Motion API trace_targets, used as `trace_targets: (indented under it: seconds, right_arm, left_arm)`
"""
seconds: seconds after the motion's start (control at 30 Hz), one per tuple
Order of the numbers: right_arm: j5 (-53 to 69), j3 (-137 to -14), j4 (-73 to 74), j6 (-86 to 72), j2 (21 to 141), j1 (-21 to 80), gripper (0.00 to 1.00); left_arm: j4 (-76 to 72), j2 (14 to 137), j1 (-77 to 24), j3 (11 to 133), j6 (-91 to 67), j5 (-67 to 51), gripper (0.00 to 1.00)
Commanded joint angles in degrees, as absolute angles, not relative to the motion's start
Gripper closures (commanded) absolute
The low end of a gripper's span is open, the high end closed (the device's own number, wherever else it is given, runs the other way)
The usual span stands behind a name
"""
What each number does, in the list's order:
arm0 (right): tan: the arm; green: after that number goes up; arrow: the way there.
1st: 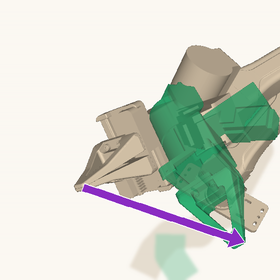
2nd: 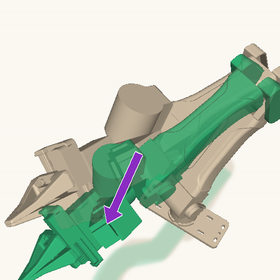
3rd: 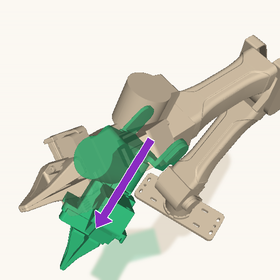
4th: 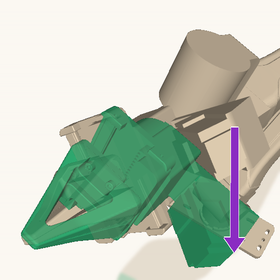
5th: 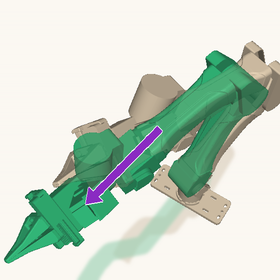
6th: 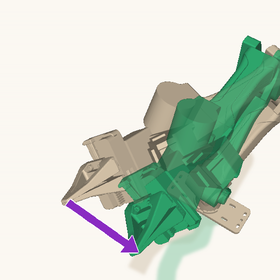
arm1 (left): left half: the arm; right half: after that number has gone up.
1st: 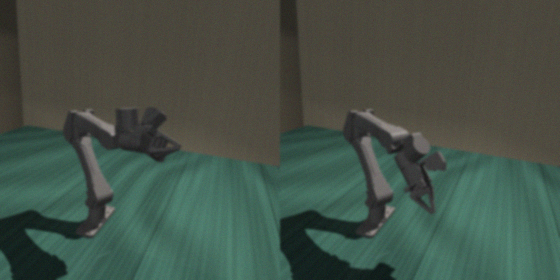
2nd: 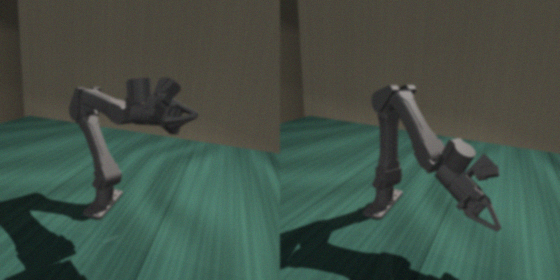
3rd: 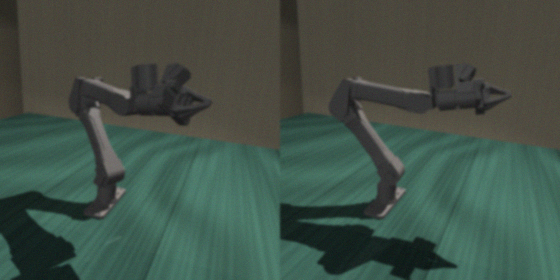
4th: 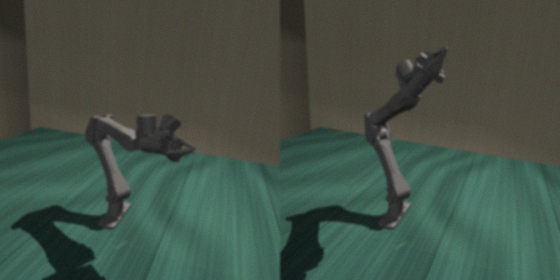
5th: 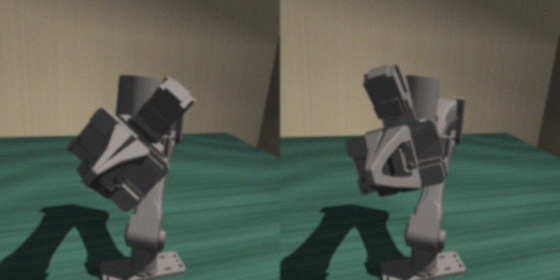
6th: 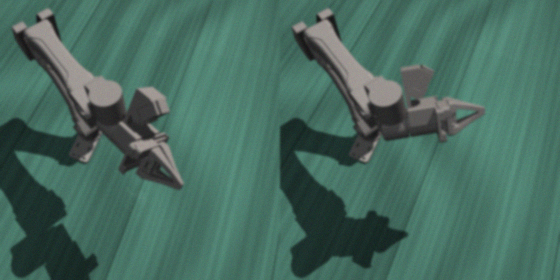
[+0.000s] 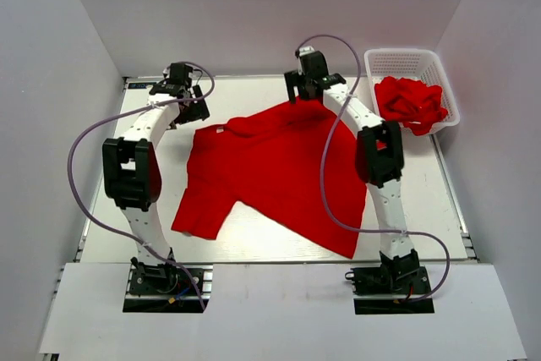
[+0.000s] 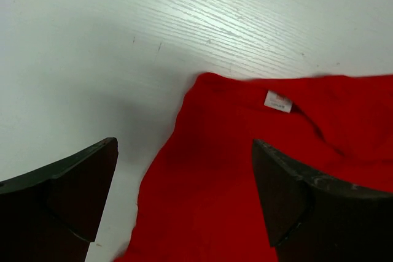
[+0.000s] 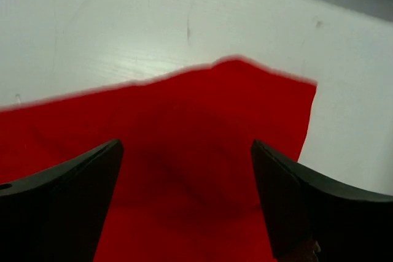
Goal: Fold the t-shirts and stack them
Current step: Flatten out the tshirt
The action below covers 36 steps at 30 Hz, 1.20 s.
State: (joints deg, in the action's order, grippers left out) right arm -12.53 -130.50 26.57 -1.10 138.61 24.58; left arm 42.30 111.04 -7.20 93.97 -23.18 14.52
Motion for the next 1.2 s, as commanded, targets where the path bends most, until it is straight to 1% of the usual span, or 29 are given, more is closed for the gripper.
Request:
trace_targets:
  seconds: [0.0,0.03,0.1,0.23,0.27,0.3,0.4,0.43,0.5,0.53,0.57,0.6,0.63,0.73,0.8,0.97,1.17]
  right_arm:
    - [-8.88,-114.80,20.68,-4.04,122.10,24.52,0.10]
    - [-8.70,-112.87,18.65,-4.13,117.03,24.35,0.10]
    - [-6.96,-110.40,20.82,-4.83,115.15,24.43,0.10]
    - [-4.31,-110.13,31.86,-8.42,112.15,24.44,0.10]
    - [-4.13,-108.73,32.60,-10.09,111.63,24.43,0.10]
    - [-4.57,-105.94,33.22,-11.50,110.05,24.43,0.10]
    - [-5.18,-98.89,33.49,-14.23,104.69,24.35,0.10]
    - [-5.88,-93.83,33.40,-14.85,103.37,24.35,0.10]
    - [-5.37,-90.02,32.44,-15.90,98.28,24.52,0.10]
    - [-4.93,-84.00,31.82,-16.08,96.87,24.43,0.10]
    - [-4.05,-82.02,30.25,-16.78,92.94,24.35,0.10]
    - [-3.43,-80.26,30.06,-17.31,91.86,24.52,0.10]
    - [-3.60,-75.02,29.80,-17.84,89.67,24.43,0.10]
    - [-5.70,-68.23,29.97,-20.20,85.96,24.43,0.10]
    - [-7.03,-65.49,30.06,-21.00,84.64,24.43,0.10]
    - [-7.03,-58.65,27.69,-24.17,83.06,24.26,0.10]
    - [-7.91,-55.82,23.91,-24.87,85.07,23.91,0.10]
  left_arm:
    - [40.37,102.32,-7.21,94.67,-21.28,13.11,0.00]
    - [38.34,101.26,-7.21,93.27,-18.83,10.92,0.00]
    - [34.30,98.72,-7.21,90.18,-16.62,8.80,0.00]
    - [32.78,98.00,-8.43,88.86,-8.46,-0.67,0.00]
    - [32.78,98.00,-8.44,89.64,-6.35,-2.01,0.00]
    - [33.48,98.52,-8.44,89.65,-5.02,-7.07,0.00]
    - [33.49,98.53,-8.96,89.65,-2.21,-11.67,0.00]
    - [33.49,98.53,-8.96,89.65,-2.20,-11.69,0.00]
    - [32.79,98.00,-9.58,88.87,-0.79,-12.48,0.00]
    - [32.78,98.00,-10.28,87.99,-0.18,-13.00,0.00]
    - [32.78,98.00,-10.28,87.98,-0.18,-13.01,0.00]
    - [32.78,98.00,-10.81,87.11,-0.18,-13.62,0.00]
    - [32.78,98.00,-11.42,86.32,0.35,-13.62,0.00]
    - [32.78,99.65,-13.35,85.61,0.35,-14.15,0.00]
    - [33.31,101.24,-15.02,86.13,0.87,-14.68,0.00]
    - [34.89,104.68,-17.75,87.45,1.41,-11.34,0.00]
    - [32.45,109.24,-18.81,86.40,0.62,-10.63,0.00]
